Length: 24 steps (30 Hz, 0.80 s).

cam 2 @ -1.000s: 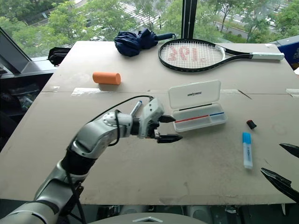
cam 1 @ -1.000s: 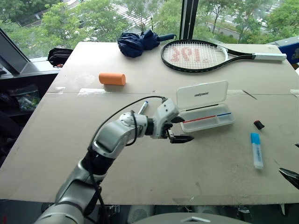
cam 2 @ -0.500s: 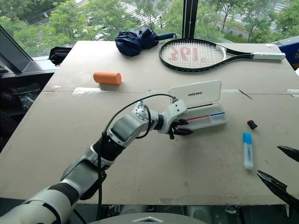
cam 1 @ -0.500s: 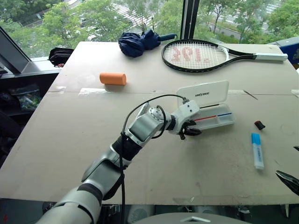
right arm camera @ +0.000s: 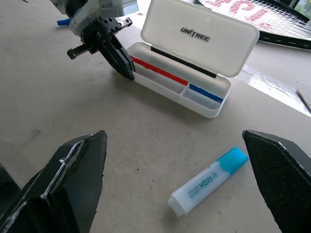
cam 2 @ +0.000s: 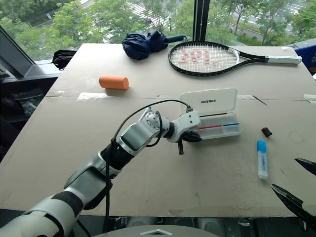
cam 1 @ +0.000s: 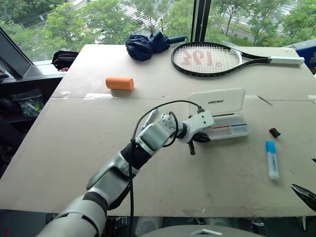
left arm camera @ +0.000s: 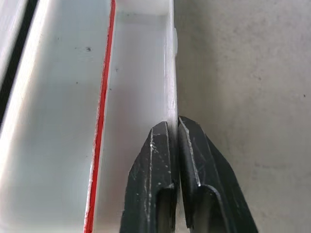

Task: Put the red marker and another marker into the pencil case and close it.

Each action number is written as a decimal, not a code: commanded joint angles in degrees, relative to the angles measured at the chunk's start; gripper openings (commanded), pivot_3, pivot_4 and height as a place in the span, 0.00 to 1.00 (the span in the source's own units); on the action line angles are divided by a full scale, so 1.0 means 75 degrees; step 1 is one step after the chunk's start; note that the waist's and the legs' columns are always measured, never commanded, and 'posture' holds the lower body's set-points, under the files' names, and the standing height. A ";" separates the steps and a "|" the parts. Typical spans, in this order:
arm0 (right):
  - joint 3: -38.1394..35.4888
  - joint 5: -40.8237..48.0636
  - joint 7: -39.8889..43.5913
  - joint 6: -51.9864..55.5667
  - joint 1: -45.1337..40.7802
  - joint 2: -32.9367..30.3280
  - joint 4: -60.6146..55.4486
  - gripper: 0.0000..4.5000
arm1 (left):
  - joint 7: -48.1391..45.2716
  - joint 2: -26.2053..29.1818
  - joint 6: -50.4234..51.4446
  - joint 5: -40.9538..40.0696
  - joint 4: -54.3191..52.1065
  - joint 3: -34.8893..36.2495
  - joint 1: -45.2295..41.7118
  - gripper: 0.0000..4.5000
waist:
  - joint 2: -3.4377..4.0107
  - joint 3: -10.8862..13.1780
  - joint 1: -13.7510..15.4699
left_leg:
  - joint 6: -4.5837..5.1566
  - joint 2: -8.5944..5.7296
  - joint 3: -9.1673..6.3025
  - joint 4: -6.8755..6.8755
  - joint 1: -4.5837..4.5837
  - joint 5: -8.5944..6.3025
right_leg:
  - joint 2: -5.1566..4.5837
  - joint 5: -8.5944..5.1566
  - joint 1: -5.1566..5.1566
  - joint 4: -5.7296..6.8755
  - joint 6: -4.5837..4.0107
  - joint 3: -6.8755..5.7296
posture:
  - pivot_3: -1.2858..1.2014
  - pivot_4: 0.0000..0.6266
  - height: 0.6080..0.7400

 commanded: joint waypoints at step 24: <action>0.0295 0.0145 -0.0440 0.0133 -0.0046 -0.0411 -0.0363 1.00 | -0.2492 0.2394 -0.2146 0.0057 -0.1847 0.0892 0.1372 0.01 | 0.0009 -0.0003 0.0017 | 0.0001 0.0005 -0.0002 -0.0001 -0.0005 0.0000 | 0.0000 0.0000 -0.0003 -0.0002 -0.0001 -0.0005 | 0.52 0.24 0.93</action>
